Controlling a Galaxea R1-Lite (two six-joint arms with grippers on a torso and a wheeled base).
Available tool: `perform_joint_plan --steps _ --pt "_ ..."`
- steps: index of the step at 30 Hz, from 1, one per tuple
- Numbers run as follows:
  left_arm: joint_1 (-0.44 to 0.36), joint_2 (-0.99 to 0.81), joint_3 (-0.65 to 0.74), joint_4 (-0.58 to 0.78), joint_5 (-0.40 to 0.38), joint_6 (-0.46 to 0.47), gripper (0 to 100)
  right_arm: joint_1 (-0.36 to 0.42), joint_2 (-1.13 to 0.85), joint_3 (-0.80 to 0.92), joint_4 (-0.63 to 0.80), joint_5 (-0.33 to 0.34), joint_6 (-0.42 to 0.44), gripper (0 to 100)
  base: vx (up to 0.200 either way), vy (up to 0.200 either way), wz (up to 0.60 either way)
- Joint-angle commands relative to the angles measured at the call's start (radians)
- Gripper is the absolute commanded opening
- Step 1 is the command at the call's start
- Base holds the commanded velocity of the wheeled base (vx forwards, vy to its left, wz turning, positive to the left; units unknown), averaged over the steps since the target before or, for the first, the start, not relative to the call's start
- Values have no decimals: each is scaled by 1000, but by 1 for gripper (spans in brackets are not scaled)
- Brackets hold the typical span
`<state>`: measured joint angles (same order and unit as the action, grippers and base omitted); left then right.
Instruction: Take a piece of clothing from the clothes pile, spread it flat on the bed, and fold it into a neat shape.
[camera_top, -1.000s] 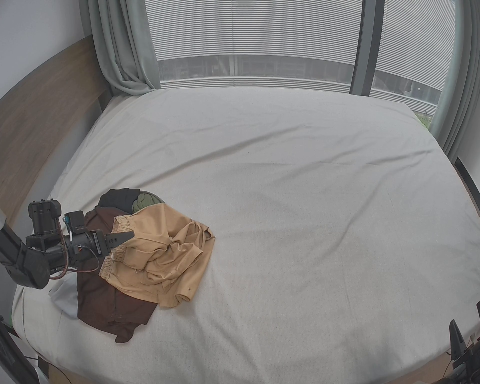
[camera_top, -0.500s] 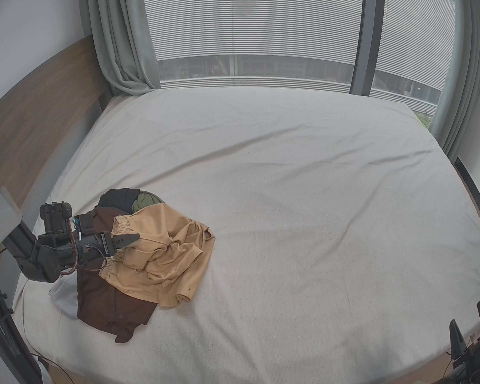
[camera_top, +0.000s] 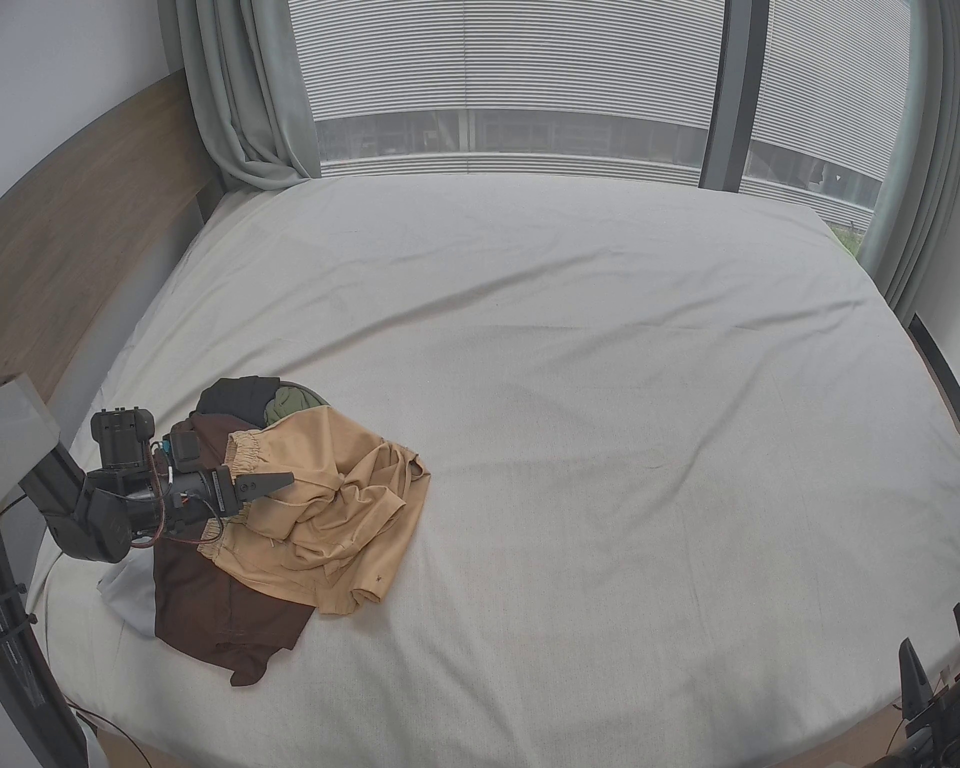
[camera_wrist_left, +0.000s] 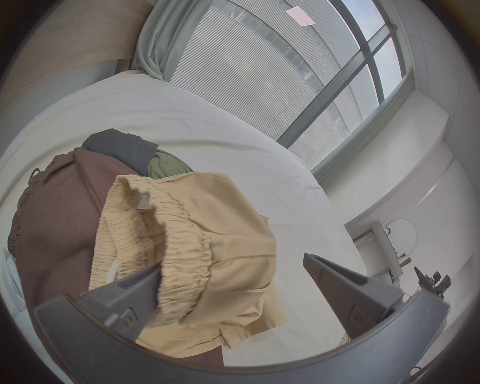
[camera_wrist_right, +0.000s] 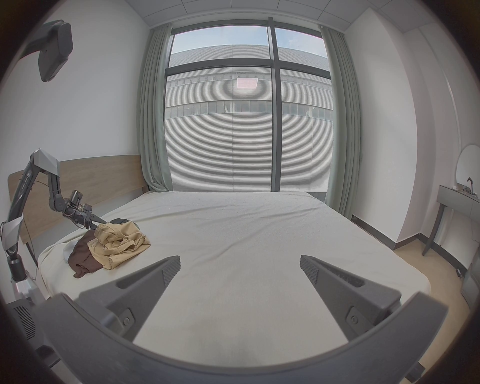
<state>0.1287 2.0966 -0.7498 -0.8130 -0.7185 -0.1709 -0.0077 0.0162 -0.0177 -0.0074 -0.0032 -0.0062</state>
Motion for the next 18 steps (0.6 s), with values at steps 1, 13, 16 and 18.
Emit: perform_joint_plan --steps 1,13,16,18 --pt "-6 13 -6 -5 -16 -1 100 0 -15 18 0 0 0 100 0 0 0" --pt "-27 28 0 -11 -32 7 100 0 -13 18 0 0 0 100 0 0 0" --pt "-32 51 0 -38 -30 5 100 0 -15 18 0 0 0 100 0 0 0" --pt "-31 66 1 -72 -29 2 100 0 -15 18 0 0 0 100 0 0 0"
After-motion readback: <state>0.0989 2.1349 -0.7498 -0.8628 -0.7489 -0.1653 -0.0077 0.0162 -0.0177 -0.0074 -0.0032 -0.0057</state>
